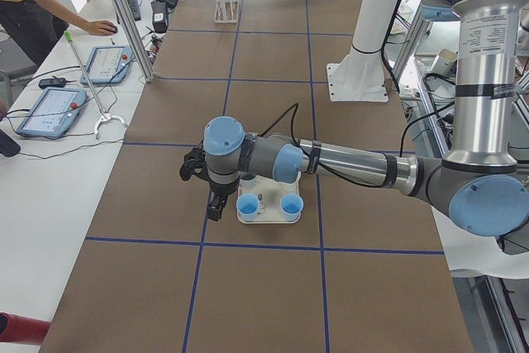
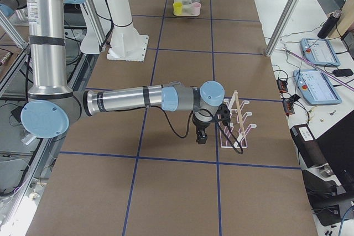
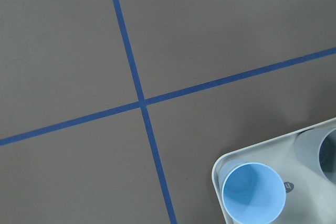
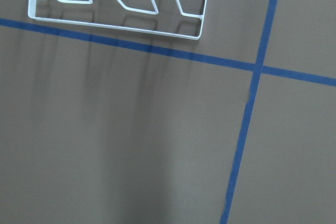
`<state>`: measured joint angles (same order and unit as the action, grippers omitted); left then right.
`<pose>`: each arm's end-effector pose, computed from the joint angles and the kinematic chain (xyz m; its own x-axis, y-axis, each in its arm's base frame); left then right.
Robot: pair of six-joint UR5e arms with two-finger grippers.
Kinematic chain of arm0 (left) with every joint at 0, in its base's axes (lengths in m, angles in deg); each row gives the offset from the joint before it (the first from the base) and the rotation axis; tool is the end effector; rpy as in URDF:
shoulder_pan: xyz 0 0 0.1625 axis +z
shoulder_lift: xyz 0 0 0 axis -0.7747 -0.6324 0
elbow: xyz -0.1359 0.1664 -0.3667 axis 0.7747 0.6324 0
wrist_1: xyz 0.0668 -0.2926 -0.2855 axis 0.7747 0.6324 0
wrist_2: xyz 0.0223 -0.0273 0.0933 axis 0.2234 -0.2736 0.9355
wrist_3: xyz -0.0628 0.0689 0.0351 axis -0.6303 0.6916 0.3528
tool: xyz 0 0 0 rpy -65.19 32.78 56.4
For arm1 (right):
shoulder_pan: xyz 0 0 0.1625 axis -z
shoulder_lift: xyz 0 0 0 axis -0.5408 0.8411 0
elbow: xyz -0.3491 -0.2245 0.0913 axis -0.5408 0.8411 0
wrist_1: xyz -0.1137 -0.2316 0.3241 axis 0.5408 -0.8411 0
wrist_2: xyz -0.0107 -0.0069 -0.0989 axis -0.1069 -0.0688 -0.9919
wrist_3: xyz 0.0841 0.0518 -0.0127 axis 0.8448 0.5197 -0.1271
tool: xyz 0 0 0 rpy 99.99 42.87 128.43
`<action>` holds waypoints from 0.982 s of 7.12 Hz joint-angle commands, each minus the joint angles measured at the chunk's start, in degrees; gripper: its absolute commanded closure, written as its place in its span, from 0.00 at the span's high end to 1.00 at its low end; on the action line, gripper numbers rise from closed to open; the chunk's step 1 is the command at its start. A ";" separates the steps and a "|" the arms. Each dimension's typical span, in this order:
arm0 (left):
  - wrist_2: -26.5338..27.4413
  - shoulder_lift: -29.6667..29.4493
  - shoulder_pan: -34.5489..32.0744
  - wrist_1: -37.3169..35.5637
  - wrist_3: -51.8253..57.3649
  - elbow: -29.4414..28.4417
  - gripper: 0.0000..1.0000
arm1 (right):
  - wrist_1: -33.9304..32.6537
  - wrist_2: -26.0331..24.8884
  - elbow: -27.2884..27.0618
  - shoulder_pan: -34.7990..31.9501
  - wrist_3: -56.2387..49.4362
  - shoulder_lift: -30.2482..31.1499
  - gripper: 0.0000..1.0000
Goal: Transfer IKEA cup to right arm and place on rack
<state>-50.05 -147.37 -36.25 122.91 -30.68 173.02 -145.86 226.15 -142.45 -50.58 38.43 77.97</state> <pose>-0.0350 -0.4880 0.5803 0.6618 0.3086 -0.6832 -0.1176 0.9428 0.3120 0.0033 -0.4899 0.5931 0.6600 -0.1772 0.7301 0.1712 0.9817 0.0835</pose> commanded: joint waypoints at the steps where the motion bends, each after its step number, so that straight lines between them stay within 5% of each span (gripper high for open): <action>1: -4.37 -0.24 2.02 10.37 -0.42 -9.49 1.00 | 0.07 0.00 0.09 0.00 -0.02 -0.02 1.00; 3: -3.93 -0.51 6.94 27.77 -13.25 -17.17 1.00 | 0.07 0.09 -0.08 0.18 0.07 -0.02 1.00; 7: -3.32 0.81 12.65 30.22 -18.35 -17.37 1.00 | -0.02 0.09 0.26 0.35 -0.02 -0.11 1.00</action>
<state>-53.27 -146.84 -25.21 152.86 -48.58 155.73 -145.81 226.22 -142.36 -50.30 38.45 77.87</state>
